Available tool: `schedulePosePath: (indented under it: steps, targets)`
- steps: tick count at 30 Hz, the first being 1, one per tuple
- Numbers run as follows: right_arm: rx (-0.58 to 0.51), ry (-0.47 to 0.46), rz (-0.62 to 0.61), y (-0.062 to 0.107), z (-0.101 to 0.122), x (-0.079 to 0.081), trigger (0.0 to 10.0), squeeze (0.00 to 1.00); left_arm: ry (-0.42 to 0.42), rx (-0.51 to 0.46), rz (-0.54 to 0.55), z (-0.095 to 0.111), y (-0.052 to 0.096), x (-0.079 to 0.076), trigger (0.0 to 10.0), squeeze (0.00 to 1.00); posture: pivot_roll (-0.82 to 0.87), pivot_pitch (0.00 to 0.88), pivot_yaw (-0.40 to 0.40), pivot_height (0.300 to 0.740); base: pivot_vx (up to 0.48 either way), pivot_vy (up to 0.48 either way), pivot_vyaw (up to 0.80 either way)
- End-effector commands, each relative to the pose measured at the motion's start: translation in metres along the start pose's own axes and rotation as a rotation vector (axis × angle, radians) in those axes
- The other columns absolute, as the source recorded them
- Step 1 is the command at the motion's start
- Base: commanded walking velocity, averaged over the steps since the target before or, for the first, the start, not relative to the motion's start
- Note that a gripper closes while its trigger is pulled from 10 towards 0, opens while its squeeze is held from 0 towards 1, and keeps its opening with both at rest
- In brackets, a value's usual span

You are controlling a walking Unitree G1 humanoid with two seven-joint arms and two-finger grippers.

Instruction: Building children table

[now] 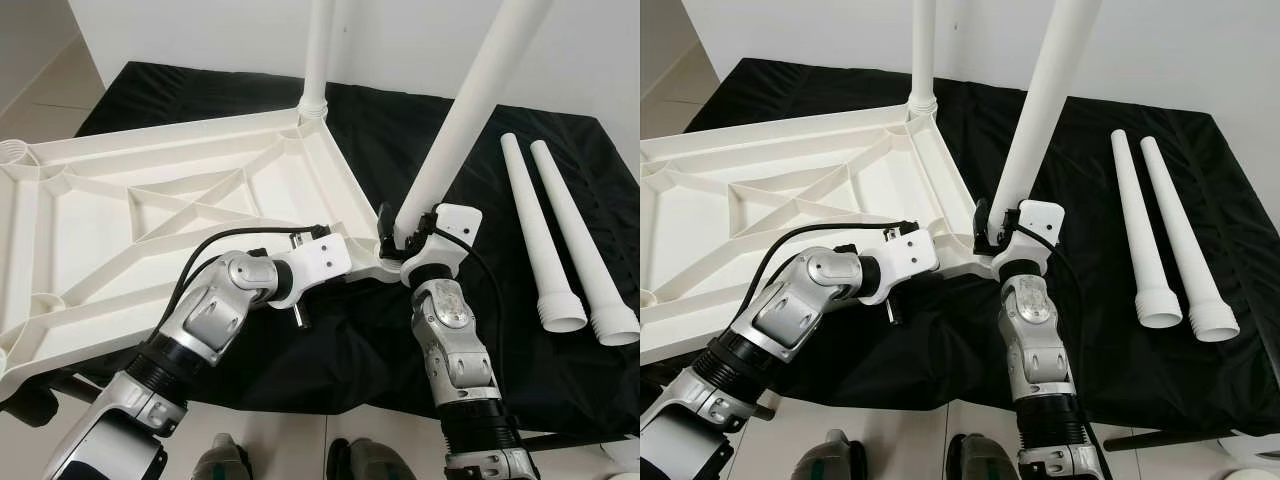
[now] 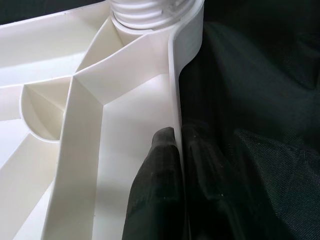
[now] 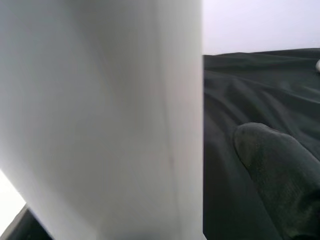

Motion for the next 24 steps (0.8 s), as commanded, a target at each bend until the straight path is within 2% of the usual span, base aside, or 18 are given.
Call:
schedulePosePath:
  steps: [1,4,6,7,8,9,11,12,13,15,24]
  targets:
    - [-0.035,-0.013,-0.026,-0.003,0.008,-0.019,10.0,0.00,-0.019,-0.028,-0.032,0.006,0.000,-0.006,10.0,0.00,-0.02,0.060,-0.041,0.740,0.000,0.000,0.00]
    - [-0.050,-0.016,0.020,-0.004,0.013,-0.018,10.0,0.00,-0.020,-0.028,-0.031,0.007,0.000,-0.005,10.0,0.00,-0.02,0.061,-0.040,0.740,0.000,0.000,0.00]
    - [-0.060,-0.001,0.170,-0.002,0.020,-0.007,10.0,0.00,-0.020,-0.031,-0.028,0.008,-0.001,-0.004,10.0,0.00,-0.03,0.063,-0.039,0.740,0.000,0.000,0.00]
    - [-0.060,-0.001,0.170,-0.002,0.020,-0.007,10.0,0.00,-0.020,-0.031,-0.028,0.008,-0.001,-0.004,10.0,0.00,-0.03,0.063,-0.039,0.740,0.000,0.000,0.00]
    - [-0.065,0.066,0.265,0.001,0.021,0.001,10.0,0.00,-0.023,-0.033,-0.027,0.009,-0.001,-0.003,10.0,0.00,-0.03,0.063,-0.039,0.740,0.000,0.000,0.00]
    - [-0.066,0.105,0.286,0.002,0.021,0.003,10.0,0.00,-0.024,-0.034,-0.027,0.009,-0.001,-0.003,10.0,0.00,-0.03,0.063,-0.039,0.740,0.000,0.000,0.00]
    - [-0.066,0.128,0.295,0.003,0.021,0.003,10.0,0.00,-0.025,-0.034,-0.027,0.010,-0.002,-0.003,10.0,0.00,-0.03,0.063,-0.039,0.740,0.000,0.000,0.00]
    - [-0.059,0.177,0.307,0.003,0.018,0.003,10.0,0.00,-0.025,-0.036,-0.027,0.010,-0.002,-0.002,10.0,0.00,-0.03,0.064,-0.038,0.740,0.000,0.000,0.00]
    - [-0.059,0.177,0.307,0.003,0.018,0.003,10.0,0.00,-0.025,-0.036,-0.027,0.010,-0.002,-0.002,10.0,0.00,-0.03,0.064,-0.038,0.740,0.000,0.000,0.00]
    - [-0.053,0.244,0.338,0.003,0.015,0.002,10.0,0.00,-0.025,-0.038,-0.027,0.011,-0.002,-0.002,10.0,0.00,-0.04,0.065,-0.039,0.740,0.000,0.000,0.00]
    - [-0.020,0.245,0.425,0.008,0.007,0.007,10.0,0.00,-0.028,-0.041,-0.027,0.012,-0.003,-0.002,10.0,0.00,-0.04,0.068,-0.041,0.740,0.000,0.000,0.00]
Point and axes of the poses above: a point about 5 cm out from each wrist's last joint towards the gripper, its own y axis pointing back from the gripper into the wrist, its own z axis along the axis of the wrist's last joint, x = y × z, the point moved 6 cm from there along -y, pointing out of the wrist towards the gripper, and after that the axes turned 4 degrees about y, right-handed, at the moved point
